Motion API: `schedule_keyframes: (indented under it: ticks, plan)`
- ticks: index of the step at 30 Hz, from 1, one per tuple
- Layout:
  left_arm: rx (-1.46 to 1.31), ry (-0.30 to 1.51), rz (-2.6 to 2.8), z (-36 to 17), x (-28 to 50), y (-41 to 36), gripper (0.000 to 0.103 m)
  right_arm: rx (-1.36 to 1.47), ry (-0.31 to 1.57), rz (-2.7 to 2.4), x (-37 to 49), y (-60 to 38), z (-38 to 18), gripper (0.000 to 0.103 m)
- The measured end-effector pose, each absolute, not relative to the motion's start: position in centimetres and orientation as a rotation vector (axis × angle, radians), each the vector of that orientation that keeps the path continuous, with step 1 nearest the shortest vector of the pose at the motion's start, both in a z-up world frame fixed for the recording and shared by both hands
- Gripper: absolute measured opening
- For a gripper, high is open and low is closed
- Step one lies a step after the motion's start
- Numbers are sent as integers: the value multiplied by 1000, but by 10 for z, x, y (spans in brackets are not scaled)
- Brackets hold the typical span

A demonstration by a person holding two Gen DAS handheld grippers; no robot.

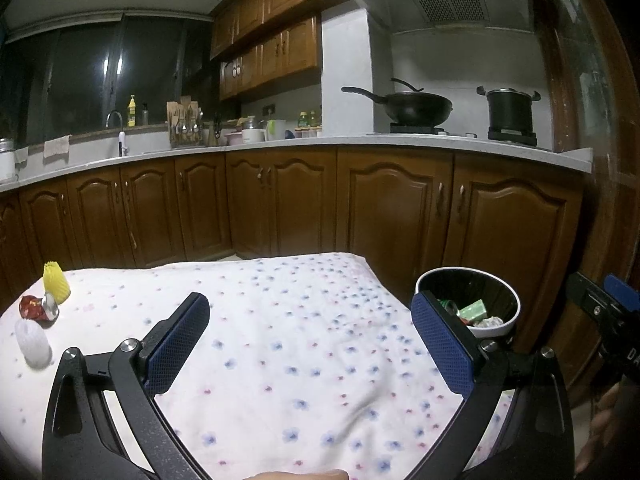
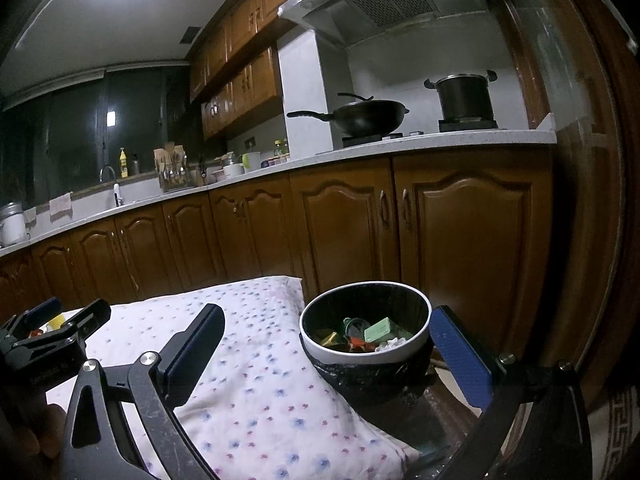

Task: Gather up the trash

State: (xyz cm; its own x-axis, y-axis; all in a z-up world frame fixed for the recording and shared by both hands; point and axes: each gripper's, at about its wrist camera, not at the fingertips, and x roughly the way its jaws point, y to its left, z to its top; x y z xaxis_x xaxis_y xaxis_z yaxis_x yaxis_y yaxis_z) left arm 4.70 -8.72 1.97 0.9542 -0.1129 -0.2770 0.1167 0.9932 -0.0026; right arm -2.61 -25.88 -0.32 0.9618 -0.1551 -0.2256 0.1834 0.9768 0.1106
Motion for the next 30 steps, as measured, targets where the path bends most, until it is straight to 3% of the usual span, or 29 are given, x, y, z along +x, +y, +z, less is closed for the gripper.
schedule_keyframes:
  ticks: [30]
  plan:
    - [12,284,-116,16,48,-89,103,138,221,-170,-26,-257,-5,103]
